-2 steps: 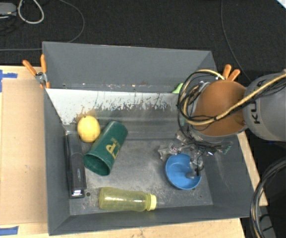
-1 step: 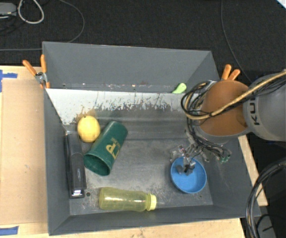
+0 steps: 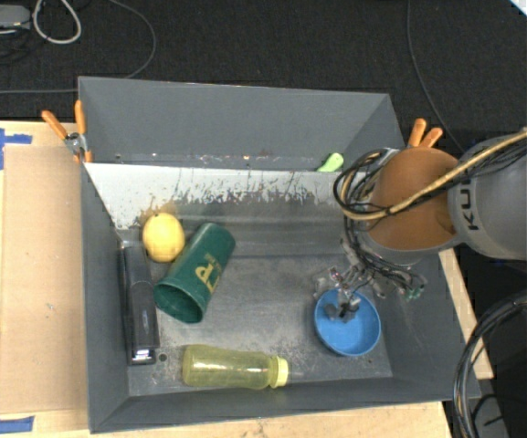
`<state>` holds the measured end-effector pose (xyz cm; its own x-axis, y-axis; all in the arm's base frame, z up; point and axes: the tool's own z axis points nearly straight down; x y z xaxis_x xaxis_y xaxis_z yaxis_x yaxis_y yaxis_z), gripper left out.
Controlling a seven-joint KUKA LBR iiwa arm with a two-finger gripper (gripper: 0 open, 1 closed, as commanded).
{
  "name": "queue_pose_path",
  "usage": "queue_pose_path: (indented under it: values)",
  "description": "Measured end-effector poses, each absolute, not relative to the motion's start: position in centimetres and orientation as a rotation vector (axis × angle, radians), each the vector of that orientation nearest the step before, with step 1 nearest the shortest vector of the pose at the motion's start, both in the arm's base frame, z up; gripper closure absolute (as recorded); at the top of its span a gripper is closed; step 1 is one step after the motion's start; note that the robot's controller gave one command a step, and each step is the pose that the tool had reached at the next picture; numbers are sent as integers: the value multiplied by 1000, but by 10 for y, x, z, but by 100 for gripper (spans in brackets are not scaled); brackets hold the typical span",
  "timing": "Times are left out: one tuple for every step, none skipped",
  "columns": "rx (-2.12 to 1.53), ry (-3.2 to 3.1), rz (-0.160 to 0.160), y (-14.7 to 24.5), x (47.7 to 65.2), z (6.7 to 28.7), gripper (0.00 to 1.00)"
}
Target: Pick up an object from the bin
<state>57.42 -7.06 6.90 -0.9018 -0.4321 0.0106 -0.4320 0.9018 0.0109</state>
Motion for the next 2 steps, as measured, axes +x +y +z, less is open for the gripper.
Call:
queue_pose_path:
  values:
    - [694,-3047,-16,-70,573,90,100]
    - [693,-3046,-17,-69,573,122,100]
